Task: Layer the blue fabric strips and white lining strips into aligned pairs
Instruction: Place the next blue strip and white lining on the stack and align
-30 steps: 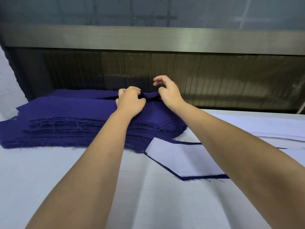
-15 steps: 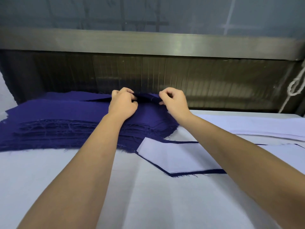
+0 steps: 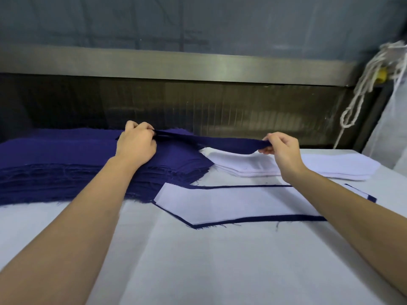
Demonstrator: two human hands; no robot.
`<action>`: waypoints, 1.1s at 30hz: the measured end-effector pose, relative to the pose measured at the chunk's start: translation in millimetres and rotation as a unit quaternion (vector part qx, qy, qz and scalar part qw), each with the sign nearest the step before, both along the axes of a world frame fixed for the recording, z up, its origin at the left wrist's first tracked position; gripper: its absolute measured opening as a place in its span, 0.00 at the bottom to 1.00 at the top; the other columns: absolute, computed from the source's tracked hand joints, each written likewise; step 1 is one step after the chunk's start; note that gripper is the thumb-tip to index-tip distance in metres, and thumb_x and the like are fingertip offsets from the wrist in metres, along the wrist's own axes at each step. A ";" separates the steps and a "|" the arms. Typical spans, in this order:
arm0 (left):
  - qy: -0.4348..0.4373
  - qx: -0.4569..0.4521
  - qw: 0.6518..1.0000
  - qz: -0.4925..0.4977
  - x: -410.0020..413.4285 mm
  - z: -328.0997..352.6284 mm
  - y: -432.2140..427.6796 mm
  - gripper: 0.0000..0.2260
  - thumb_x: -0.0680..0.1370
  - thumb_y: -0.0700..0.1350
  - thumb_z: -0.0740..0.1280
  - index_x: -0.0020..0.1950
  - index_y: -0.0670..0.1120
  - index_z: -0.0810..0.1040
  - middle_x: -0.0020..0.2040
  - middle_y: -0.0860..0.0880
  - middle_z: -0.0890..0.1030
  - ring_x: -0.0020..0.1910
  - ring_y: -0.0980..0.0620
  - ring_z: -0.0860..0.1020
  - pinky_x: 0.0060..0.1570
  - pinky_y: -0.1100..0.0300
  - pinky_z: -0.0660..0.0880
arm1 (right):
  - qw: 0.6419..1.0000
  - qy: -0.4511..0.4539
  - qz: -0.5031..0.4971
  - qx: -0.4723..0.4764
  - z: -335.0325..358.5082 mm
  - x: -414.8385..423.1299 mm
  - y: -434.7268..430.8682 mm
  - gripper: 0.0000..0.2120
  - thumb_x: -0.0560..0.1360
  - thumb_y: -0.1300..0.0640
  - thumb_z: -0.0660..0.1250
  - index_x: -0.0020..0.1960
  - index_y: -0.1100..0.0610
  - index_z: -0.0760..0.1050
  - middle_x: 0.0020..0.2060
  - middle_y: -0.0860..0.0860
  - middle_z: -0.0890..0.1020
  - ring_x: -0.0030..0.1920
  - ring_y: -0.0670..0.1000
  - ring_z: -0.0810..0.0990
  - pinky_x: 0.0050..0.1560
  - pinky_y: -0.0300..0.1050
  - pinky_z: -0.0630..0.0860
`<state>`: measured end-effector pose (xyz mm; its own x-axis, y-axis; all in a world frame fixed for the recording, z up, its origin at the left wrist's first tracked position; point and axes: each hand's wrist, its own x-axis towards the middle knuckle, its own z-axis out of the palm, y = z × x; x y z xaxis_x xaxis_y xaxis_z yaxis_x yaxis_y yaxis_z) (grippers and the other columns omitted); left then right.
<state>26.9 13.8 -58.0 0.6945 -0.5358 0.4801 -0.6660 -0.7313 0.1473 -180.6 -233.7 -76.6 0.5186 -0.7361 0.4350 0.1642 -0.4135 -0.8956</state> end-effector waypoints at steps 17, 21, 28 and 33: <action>-0.451 0.131 0.846 -0.251 -55.5 -15.1 28.9 0.13 0.68 0.29 0.68 0.44 0.45 0.84 0.47 0.45 0.83 0.41 0.45 0.81 0.50 0.51 0.61 | 0.997 0.051 -0.036 0.048 -15.1 -114.3 -44.0 0.12 0.75 0.66 0.62 0.35 0.59 0.77 0.35 0.51 0.80 0.37 0.43 0.78 0.39 0.30 0.77; -0.445 0.150 0.826 -0.312 -68.8 -23.7 34.8 0.16 0.70 0.28 0.61 0.42 0.46 0.84 0.46 0.46 0.83 0.40 0.47 0.82 0.49 0.54 0.61 | 0.994 0.094 -0.057 0.014 -20.8 -129.7 -48.4 0.11 0.76 0.64 0.62 0.36 0.60 0.78 0.37 0.50 0.80 0.43 0.46 0.77 0.51 0.38 0.73; -0.378 0.101 0.852 -0.348 -78.3 -32.9 41.2 0.11 0.72 0.30 0.53 0.45 0.45 0.67 0.44 0.47 0.83 0.38 0.49 0.81 0.49 0.56 0.63 | 0.988 0.139 -0.065 -0.029 -24.6 -140.3 -45.1 0.11 0.74 0.65 0.64 0.35 0.56 0.78 0.36 0.51 0.81 0.41 0.49 0.76 0.47 0.40 0.72; -0.363 0.029 0.846 -0.389 -76.5 -39.2 39.5 0.10 0.73 0.31 0.57 0.47 0.45 0.67 0.43 0.46 0.83 0.39 0.47 0.80 0.48 0.57 0.64 | 0.987 0.137 -0.079 -0.026 -24.1 -143.0 -46.2 0.12 0.73 0.69 0.66 0.36 0.54 0.76 0.35 0.50 0.79 0.39 0.48 0.77 0.46 0.39 0.73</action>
<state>-49.6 53.3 -97.2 -0.3456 -0.7333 0.5856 -0.8487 -0.0221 -0.5285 -323.6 -280.0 -100.7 0.5027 -0.7975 0.3336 -0.1505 -0.4607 -0.8747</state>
